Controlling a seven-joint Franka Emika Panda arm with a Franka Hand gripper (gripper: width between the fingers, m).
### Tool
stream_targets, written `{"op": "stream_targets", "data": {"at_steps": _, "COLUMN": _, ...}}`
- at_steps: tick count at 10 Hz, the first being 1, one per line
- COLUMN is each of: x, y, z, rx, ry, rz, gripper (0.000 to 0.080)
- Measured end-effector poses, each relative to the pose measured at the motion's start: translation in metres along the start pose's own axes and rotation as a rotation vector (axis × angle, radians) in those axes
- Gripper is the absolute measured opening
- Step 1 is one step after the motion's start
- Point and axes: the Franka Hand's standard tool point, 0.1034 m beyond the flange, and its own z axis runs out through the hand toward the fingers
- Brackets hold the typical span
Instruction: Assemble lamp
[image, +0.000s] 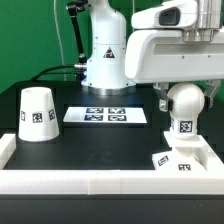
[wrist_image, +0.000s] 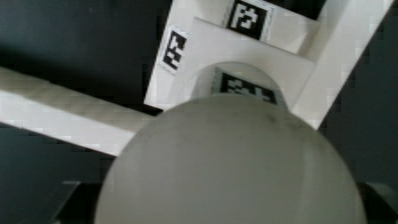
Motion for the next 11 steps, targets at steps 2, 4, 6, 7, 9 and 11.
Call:
{"op": "stream_targets", "data": {"at_steps": 2, "x": -0.0002, "y": 0.0022, "z": 0.0000, "rx": -0.002, "ry": 0.000, "rz": 0.129, "gripper": 0.0577}}
{"op": "stream_targets", "data": {"at_steps": 4, "x": -0.0005, "y": 0.0047, "z": 0.0000, "rx": -0.004, "ry": 0.000, "rz": 0.247, "gripper": 0.0577}}
{"op": "stream_targets", "data": {"at_steps": 6, "x": -0.0038, "y": 0.0044, "z": 0.0009, "rx": -0.010, "ry": -0.015, "rz": 0.504, "gripper": 0.0577}}
{"op": "stream_targets", "data": {"at_steps": 7, "x": -0.0056, "y": 0.0034, "z": 0.0010, "rx": -0.010, "ry": -0.032, "rz": 0.599, "gripper": 0.0577}}
{"op": "stream_targets", "data": {"at_steps": 9, "x": -0.0084, "y": 0.0019, "z": 0.0011, "rx": -0.005, "ry": -0.064, "rz": 0.784, "gripper": 0.0577}}
{"op": "stream_targets", "data": {"at_steps": 11, "x": -0.0082, "y": -0.0004, "z": 0.0015, "rx": -0.005, "ry": -0.107, "rz": 0.934, "gripper": 0.0577}}
